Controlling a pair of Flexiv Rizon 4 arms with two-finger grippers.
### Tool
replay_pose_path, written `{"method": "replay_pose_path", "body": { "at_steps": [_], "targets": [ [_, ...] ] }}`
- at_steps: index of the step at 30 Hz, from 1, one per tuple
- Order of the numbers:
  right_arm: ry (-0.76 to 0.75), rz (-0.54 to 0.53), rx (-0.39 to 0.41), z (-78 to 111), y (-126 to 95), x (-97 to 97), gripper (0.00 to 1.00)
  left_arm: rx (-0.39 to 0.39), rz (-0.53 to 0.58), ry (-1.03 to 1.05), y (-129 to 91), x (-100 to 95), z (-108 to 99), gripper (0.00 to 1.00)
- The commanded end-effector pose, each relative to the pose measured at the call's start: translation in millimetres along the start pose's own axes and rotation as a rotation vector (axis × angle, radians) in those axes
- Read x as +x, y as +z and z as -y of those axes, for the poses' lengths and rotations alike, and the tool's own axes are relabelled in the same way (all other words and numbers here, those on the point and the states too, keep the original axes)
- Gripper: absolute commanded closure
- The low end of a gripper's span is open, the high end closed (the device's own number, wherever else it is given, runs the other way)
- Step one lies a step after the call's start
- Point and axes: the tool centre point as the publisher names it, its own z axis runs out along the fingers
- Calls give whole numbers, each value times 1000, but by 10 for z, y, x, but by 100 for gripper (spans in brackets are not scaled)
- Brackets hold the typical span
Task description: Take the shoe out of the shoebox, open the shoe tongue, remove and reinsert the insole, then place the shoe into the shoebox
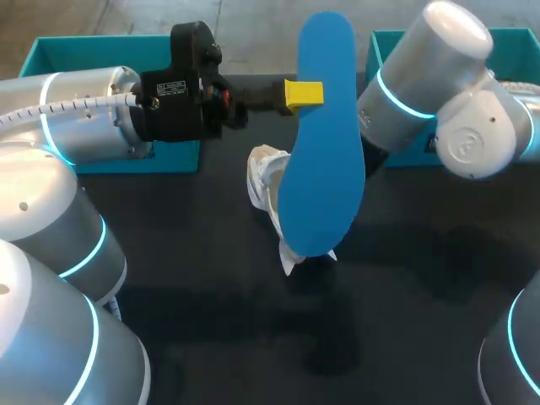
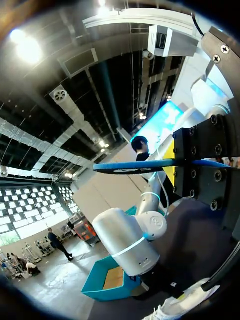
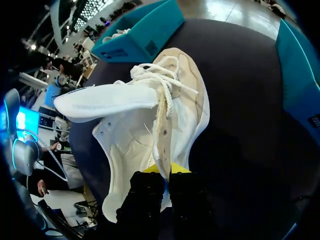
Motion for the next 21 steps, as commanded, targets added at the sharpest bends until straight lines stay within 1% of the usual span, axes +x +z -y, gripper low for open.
{"method": "replay_pose_path", "body": {
  "at_steps": [1, 4, 8, 13, 21],
  "targets": [
    [14, -25, -59, 31, 84, 0, 100, 4, 0, 0, 2, -1, -17, 100],
    [40, -34, -64, 26, 125, 27, 100, 4, 0, 0, 2, -1, -17, 100],
    [88, -39, -111, 53, 166, 35, 100, 4, 0, 0, 2, -1, -17, 100],
    [117, -55, -137, 70, 206, 34, 100, 4, 0, 0, 2, -1, -17, 100],
    [120, -74, -127, 88, 321, -4, 100, 4, 0, 0, 2, -1, -17, 100]
  ]
}}
